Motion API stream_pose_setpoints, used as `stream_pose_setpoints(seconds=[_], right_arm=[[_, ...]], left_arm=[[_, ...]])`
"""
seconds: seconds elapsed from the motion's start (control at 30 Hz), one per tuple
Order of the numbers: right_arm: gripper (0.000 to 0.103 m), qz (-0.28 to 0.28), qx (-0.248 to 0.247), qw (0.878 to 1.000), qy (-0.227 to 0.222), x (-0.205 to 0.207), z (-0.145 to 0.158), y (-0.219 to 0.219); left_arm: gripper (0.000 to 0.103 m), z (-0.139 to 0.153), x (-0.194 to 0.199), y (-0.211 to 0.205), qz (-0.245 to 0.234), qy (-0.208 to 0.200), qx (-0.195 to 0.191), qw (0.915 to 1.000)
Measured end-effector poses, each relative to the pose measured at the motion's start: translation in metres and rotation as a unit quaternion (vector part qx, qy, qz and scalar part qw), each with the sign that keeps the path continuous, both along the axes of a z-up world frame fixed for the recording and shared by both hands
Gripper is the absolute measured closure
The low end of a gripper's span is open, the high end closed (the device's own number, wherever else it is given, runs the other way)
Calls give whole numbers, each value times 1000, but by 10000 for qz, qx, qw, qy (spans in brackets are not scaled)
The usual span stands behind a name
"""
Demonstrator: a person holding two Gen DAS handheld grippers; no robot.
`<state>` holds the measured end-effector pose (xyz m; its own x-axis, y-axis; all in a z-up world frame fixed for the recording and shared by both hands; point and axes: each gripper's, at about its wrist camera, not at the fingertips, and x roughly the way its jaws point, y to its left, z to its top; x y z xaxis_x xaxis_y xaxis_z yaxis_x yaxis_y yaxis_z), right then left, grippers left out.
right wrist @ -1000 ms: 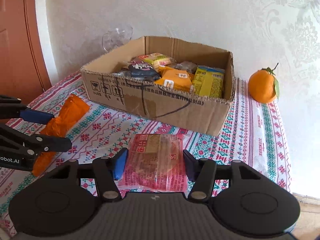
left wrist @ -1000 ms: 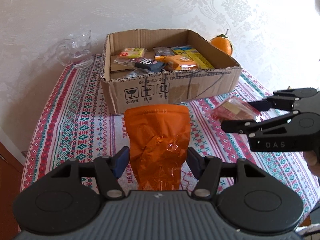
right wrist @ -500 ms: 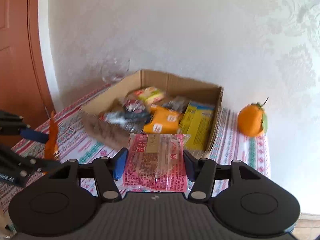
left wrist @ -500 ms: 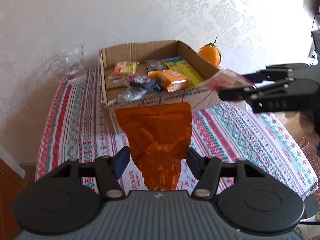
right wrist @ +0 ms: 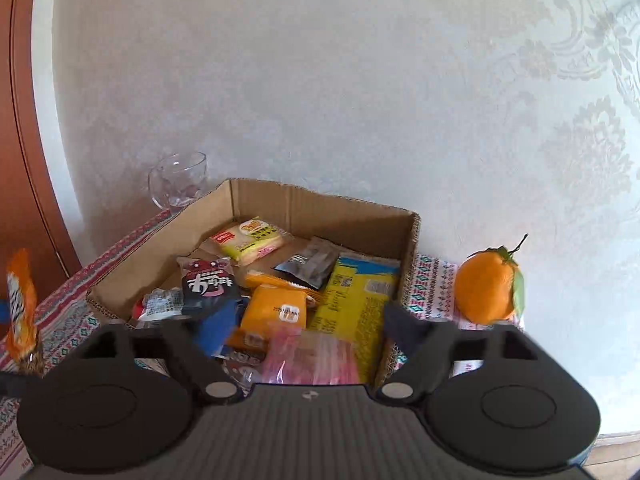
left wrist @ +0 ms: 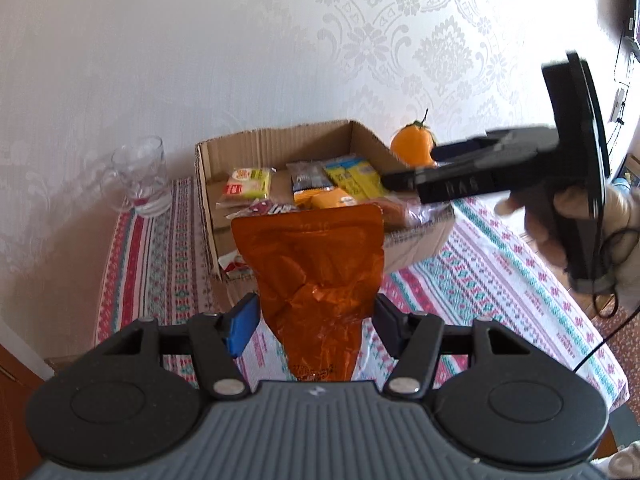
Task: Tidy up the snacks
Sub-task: 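Carry pastry packet into the box and open right tool while left tool follows, then carry the orange pouch over the box and open left tool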
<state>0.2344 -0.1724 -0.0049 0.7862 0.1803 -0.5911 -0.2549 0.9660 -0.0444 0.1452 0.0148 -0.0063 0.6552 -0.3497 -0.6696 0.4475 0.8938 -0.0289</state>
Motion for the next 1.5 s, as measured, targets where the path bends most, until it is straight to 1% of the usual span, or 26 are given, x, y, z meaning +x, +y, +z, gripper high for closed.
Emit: stream_pose_setpoints(seconds=[0.03, 0.07, 0.1, 0.17, 0.23, 0.37, 0.5, 0.67, 0.87, 0.93, 0.97, 1.0, 1.07, 1.1, 1.23, 1.33, 1.43, 1.5], right_arm=[[7, -6, 51, 10000, -37, -2, -1, -2], [0, -33, 71, 10000, -60, -5, -2, -2], [0, -61, 84, 9999, -78, -7, -3, -4], [0, 4, 94, 10000, 25, -12, -5, -6], [0, 0, 27, 10000, 50, -19, -7, -7], [0, -63, -84, 9999, -20, -37, -5, -9], [0, -106, -39, 9999, -87, -53, -1, -12], [0, -161, 1, 9998, -152, -70, 4, -14], [0, -229, 151, 9995, -134, -80, 5, -16], [0, -258, 153, 9995, -105, -79, 5, -16], [0, -281, 155, 9994, -109, -79, 5, -16], [0, -305, 171, 9993, -107, -78, 5, -15], [0, -308, 255, 9992, -92, -78, 6, -16], [0, -311, 275, 9991, -84, -77, 6, -15], [0, -306, 236, 9992, -79, -79, 6, -13], [0, -361, 190, 9992, -43, -78, 5, -12], [0, -486, 125, 9987, 21, -75, 6, -10], [0, -571, 77, 9983, 71, -72, 6, -8]], left_arm=[[42, 3, 3, 0, -7, -17, -7, 10000], [42, 6, 7, 0, -14, -34, -11, 10000], [42, 9, 10, 0, -36, -43, -23, 10000], [42, 16, 18, -3, -88, -59, -68, 9999], [42, 23, 27, -7, -144, -126, -55, 9998], [42, 33, 50, -15, -140, -246, 2, 9996], [42, 39, 79, -29, -219, -213, 2, 9995], [42, 33, 119, -55, -215, -80, 205, 9995], [42, 14, 163, -78, 33, 19, 443, 9990], [41, 7, 178, -84, 87, 100, 368, 9992], [39, 4, 184, -86, 128, 98, 307, 9994], [37, 0, 188, -88, 238, 9, 282, 9993], [15, -5, 190, -90, 406, -120, 367, 9984], [12, -7, 189, -88, 452, -198, 390, 9980], [10, -8, 175, -84, 356, -426, 435, 9975], [2, -3, 149, -73, 411, -882, 446, 9943], [1, 5, 120, -57, 467, -1297, 317, 9899], [0, 10, 107, -48, 485, -1381, 240, 9889]])
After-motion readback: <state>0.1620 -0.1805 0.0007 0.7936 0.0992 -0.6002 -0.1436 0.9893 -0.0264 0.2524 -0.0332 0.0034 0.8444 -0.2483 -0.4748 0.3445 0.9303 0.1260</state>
